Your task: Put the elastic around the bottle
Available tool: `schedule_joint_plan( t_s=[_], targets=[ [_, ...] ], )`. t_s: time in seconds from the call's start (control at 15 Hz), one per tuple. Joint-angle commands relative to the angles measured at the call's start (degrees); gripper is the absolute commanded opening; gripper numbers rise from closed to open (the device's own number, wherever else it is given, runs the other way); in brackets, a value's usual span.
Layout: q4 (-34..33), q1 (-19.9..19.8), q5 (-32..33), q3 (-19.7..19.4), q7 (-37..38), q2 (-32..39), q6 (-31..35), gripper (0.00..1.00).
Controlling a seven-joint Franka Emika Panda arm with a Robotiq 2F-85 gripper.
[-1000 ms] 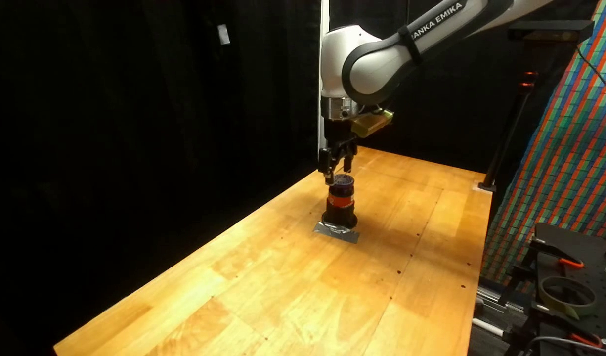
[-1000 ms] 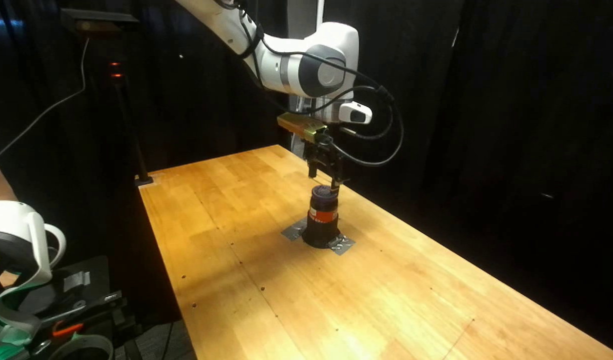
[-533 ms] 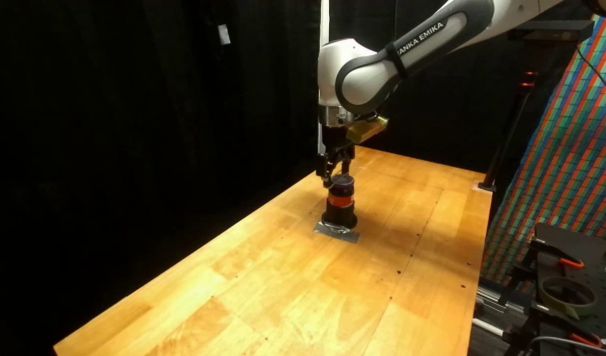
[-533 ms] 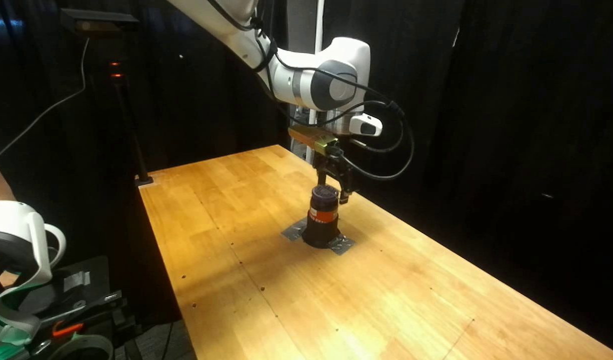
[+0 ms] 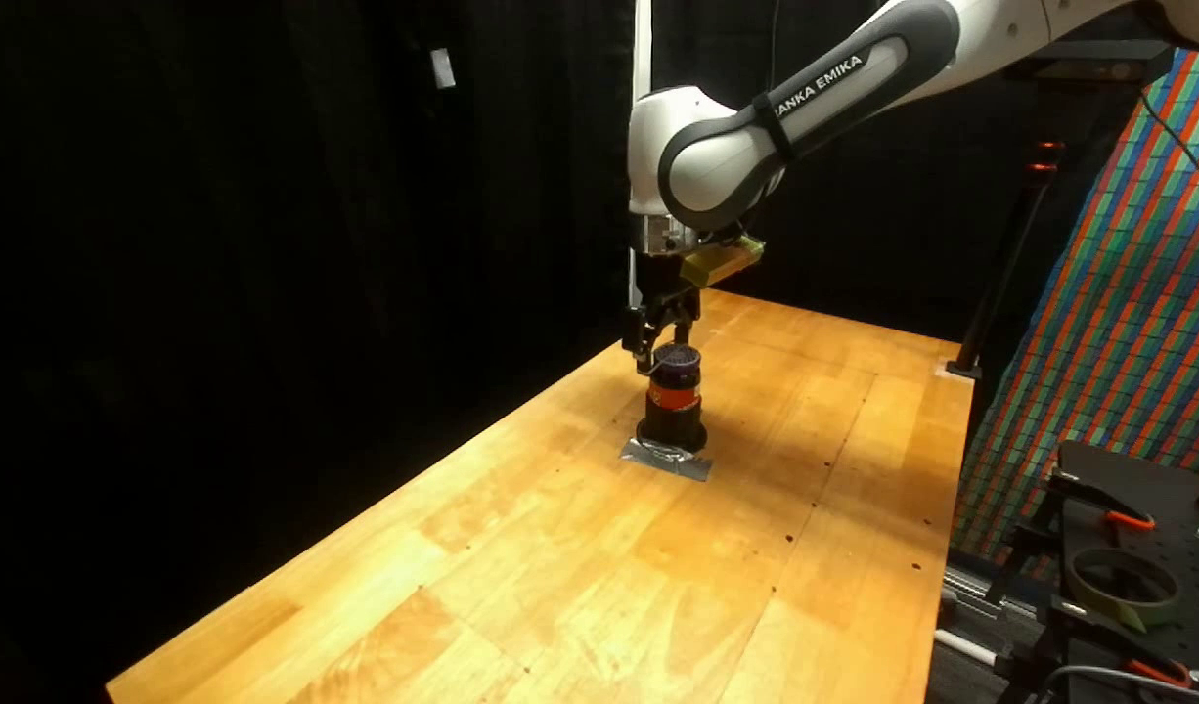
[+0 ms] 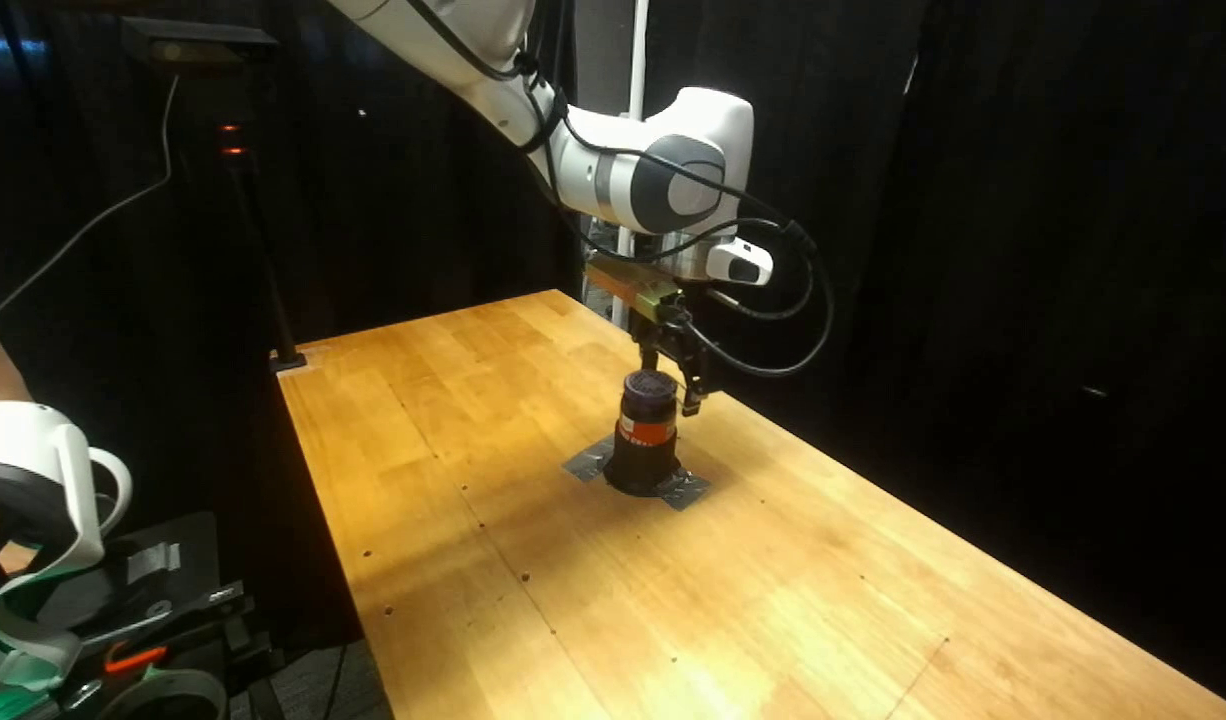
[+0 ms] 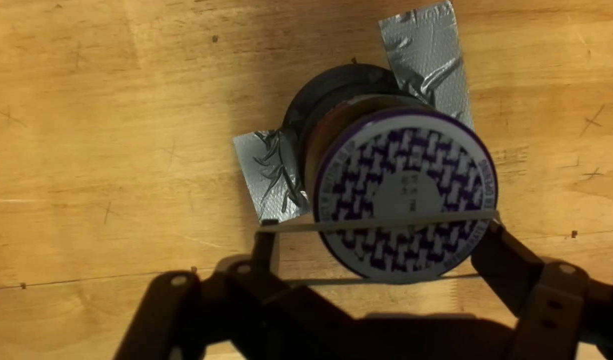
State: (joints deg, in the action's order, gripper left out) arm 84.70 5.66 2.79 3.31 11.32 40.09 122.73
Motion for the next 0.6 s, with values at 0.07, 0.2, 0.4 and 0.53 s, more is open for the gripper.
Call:
schedule_joint_plan(
  t_s=[0.07, 0.2, 0.4, 0.53],
  targets=[
    [-3.55, 0.64, -0.77, -1.95, 1.62, 2.04, 0.02, 1.0],
    [-4.02, 1.05, -0.22, -3.0, 3.56, 2.6, 0.21, 1.0],
    [-2.83, -0.01, -1.7, -1.69, 0.96, 1.7, -1.22, 1.0],
    [-0.26, -0.85, -3.04, -0.29, -1.92, -0.21, -1.24, 1.0]
  ],
)
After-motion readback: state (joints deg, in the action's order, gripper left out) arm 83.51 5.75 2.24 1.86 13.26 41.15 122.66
